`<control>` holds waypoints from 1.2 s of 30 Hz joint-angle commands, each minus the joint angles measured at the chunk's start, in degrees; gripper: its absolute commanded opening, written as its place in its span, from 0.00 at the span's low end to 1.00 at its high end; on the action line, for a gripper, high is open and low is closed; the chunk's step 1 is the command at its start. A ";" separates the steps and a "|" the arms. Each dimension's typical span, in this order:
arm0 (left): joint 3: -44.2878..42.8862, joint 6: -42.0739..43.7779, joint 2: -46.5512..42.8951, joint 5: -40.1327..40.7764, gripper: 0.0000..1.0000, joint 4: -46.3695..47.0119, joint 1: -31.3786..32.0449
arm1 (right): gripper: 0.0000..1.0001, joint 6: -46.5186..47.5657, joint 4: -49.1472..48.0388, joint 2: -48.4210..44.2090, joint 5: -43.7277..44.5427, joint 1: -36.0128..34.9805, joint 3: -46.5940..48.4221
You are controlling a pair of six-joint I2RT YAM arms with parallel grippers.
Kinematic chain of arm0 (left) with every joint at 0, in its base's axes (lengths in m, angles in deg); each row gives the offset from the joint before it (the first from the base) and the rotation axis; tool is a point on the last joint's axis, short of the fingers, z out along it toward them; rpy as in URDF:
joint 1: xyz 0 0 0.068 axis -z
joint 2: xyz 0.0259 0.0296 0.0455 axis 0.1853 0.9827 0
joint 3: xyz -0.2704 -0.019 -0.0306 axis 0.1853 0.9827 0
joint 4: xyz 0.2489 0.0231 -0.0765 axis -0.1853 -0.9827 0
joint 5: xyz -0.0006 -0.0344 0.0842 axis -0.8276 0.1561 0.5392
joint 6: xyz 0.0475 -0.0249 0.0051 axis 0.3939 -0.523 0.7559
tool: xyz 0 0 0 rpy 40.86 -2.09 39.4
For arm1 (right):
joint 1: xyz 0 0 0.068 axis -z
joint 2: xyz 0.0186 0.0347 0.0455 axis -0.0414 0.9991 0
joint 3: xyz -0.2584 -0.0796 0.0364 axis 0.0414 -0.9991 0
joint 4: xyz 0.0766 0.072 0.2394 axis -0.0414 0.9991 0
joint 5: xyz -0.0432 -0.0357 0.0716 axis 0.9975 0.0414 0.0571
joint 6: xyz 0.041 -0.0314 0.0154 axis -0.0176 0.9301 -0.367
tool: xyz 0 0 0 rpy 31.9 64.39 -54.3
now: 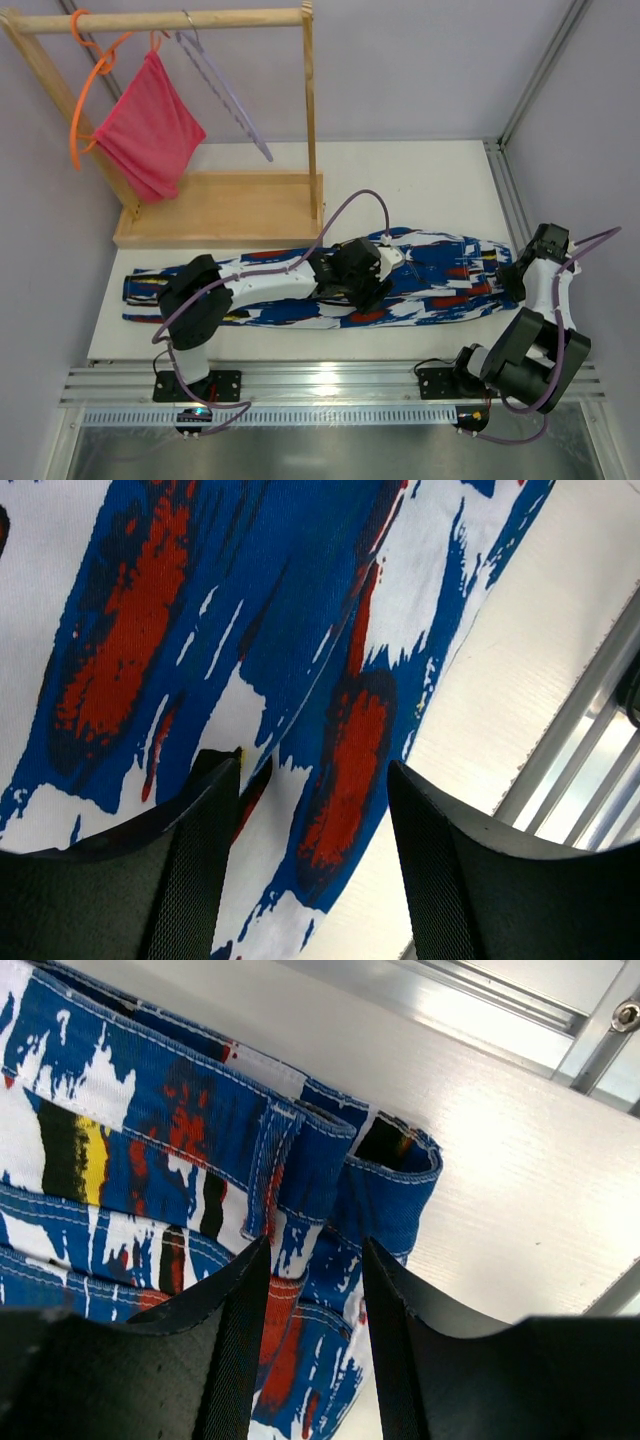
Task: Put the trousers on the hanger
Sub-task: Fold the trousers
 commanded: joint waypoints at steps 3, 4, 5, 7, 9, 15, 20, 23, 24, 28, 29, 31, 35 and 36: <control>-1.68 2.38 2.12 2.62 0.60 1.35 0.58 | 0.45 -1.02 -5.09 3.23 1.24 0.36 0.28; -1.51 2.20 1.86 3.07 0.61 2.48 0.67 | 0.45 -1.10 -5.53 3.67 0.97 0.36 0.28; -0.98 1.59 1.77 3.60 0.61 3.11 0.75 | 0.45 -1.02 -6.49 3.76 0.88 0.36 0.28; -0.80 1.32 1.77 4.13 0.61 4.51 0.93 | 0.45 -1.19 -7.37 4.37 0.88 0.36 0.20; -1.33 1.41 2.55 5.18 0.61 4.34 1.37 | 0.45 -1.11 -7.81 4.90 0.88 0.36 0.46; -0.63 1.32 4.14 8.00 0.59 4.69 1.72 | 0.40 -2.34 -8.26 5.52 0.80 0.36 0.29; 0.96 1.06 3.00 9.75 0.43 7.06 1.99 | 0.33 -2.07 -8.43 4.73 2.11 0.36 -0.24; 0.78 1.23 2.91 11.24 0.19 7.15 1.99 | 0.22 -1.98 -8.61 4.03 2.90 0.36 -0.77; 0.69 1.23 2.91 11.60 0.12 7.24 1.99 | 0.17 -1.98 -8.87 3.94 2.82 0.36 -1.03; -0.36 -0.52 2.74 13.97 0.00 6.36 1.99 | 0.04 -1.81 -8.79 2.89 3.69 0.36 -1.47; -0.54 -0.61 2.30 14.41 0.00 6.10 1.99 | 0.04 -1.63 -8.35 2.62 4.13 0.36 -1.04; -0.97 -0.88 0.46 15.55 0.00 4.70 1.99 | 0.04 -1.28 -6.43 0.96 5.10 0.36 -0.25; -2.03 -0.53 -4.02 15.03 0.00 2.94 2.16 | 0.04 -1.02 -0.97 -2.56 5.89 0.36 4.84; -2.12 -0.53 -4.64 14.68 0.00 2.67 2.34 | 0.04 -0.58 0.08 -3.00 6.07 0.36 5.46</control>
